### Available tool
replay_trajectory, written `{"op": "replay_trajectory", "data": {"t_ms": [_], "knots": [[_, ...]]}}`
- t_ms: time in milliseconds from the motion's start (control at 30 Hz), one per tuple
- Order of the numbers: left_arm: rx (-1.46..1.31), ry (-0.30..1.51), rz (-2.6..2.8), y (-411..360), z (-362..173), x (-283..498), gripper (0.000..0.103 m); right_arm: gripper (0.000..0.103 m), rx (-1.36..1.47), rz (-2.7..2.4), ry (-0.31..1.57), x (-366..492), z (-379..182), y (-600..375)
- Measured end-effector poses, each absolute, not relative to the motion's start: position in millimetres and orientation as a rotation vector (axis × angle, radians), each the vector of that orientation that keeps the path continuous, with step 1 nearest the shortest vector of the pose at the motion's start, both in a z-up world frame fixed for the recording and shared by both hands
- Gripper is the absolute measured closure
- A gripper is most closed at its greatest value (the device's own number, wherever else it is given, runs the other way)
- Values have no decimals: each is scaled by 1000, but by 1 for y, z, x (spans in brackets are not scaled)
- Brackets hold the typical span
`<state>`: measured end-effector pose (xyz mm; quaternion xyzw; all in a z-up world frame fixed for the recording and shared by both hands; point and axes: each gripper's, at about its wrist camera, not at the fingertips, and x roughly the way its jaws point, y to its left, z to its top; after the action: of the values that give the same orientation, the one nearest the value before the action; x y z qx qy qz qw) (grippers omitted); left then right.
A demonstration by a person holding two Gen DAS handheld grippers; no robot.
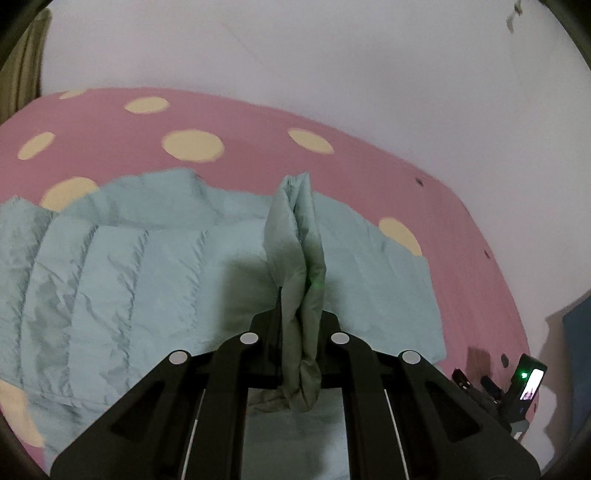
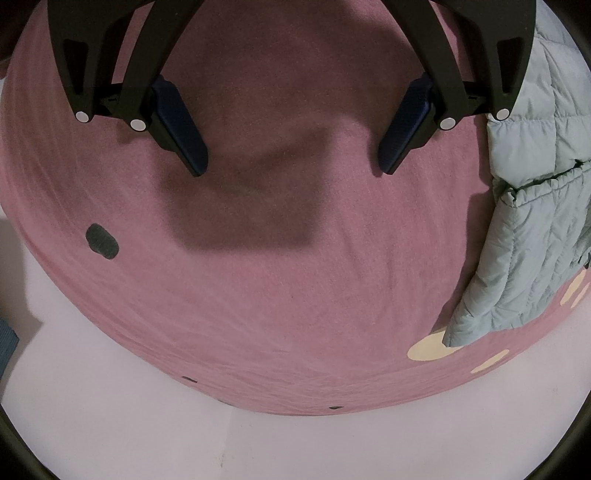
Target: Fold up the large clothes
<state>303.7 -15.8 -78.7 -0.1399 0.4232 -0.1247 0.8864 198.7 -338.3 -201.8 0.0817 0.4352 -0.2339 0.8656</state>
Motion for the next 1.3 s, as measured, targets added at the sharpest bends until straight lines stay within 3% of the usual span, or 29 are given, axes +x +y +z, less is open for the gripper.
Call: {"op": "replay_trajectory", "data": {"t_ms": [400,467,533,600,733,933,1133,1300], "knots": [[-201,986,-347,-107,-130,311,94,11,175,-488,911,198,-202,-339],[-187,991,-364,-114,-128,311,81,11,175,-488,911,198,-202,-339],[-168,981,-371,-119,-123,308,60,11,175,-488,910,198,-202,-339],[-147,957,-370,-117,-111,299,49,11,176,-487,911,198,-202,-339],[-143,895,-369,-87,-83,273,39,11,177,-487,911,198,-202,-339],[-138,801,-236,13,-61,218,36,11,166,-479,912,198,-195,-337],[-47,793,15,105,-80,195,35,11,208,-364,796,191,-134,-301],[-74,833,104,143,-100,198,35,12,209,-165,815,221,-120,-243]]}}
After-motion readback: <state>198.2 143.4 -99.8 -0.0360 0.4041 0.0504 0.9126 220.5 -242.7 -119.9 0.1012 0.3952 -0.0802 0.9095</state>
